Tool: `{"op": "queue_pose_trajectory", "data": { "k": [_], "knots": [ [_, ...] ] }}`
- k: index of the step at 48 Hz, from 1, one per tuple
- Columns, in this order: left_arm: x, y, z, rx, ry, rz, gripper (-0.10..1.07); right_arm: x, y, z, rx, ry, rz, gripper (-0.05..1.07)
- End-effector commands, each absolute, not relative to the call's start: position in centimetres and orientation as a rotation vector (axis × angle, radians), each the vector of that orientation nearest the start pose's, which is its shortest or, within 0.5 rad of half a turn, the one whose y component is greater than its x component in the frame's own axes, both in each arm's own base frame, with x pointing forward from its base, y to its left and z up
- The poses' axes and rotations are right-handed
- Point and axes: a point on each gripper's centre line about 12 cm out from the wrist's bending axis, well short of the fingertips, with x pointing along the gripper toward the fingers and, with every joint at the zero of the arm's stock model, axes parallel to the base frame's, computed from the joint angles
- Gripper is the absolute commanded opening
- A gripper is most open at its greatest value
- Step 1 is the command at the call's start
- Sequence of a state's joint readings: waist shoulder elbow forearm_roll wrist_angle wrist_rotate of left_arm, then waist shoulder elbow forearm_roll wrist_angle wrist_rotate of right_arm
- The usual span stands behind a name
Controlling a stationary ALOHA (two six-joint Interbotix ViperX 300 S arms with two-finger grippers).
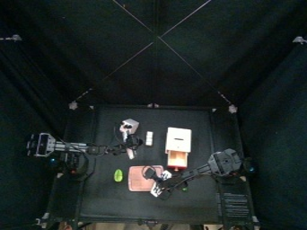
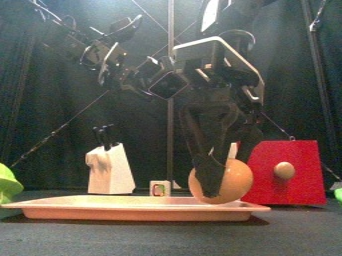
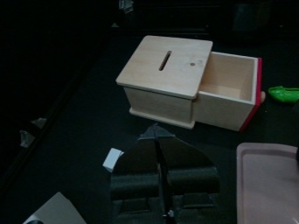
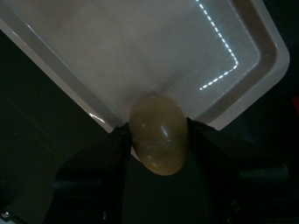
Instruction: Put egg in drawer
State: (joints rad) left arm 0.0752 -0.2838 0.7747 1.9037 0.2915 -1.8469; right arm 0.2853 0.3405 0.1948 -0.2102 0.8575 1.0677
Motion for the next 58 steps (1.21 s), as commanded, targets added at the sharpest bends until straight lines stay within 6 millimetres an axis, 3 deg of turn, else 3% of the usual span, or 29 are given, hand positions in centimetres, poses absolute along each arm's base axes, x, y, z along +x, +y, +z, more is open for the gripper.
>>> {"op": "queue_pose_trajectory", "data": {
  "k": [1,12,28,42,58],
  "knots": [
    [34.0,5.9,25.7,0.107,0.376,0.340,0.09,42.9,10.5,13.8,0.502,1.228,-0.497,0.71],
    [34.0,5.9,25.6,0.109,0.379,0.340,0.09,43.1,10.1,15.1,0.505,1.220,-0.525,0.71],
    [33.9,5.9,25.4,0.103,0.385,0.340,0.09,43.3,9.0,19.1,0.502,1.164,-0.544,0.71],
    [33.9,5.7,25.4,0.100,0.385,0.336,0.09,40.8,6.4,21.7,0.475,1.188,-0.641,0.71],
    [33.9,5.7,25.4,0.102,0.385,0.334,0.09,37.0,2.6,22.7,0.502,1.207,-0.735,0.71]
  ]
}}
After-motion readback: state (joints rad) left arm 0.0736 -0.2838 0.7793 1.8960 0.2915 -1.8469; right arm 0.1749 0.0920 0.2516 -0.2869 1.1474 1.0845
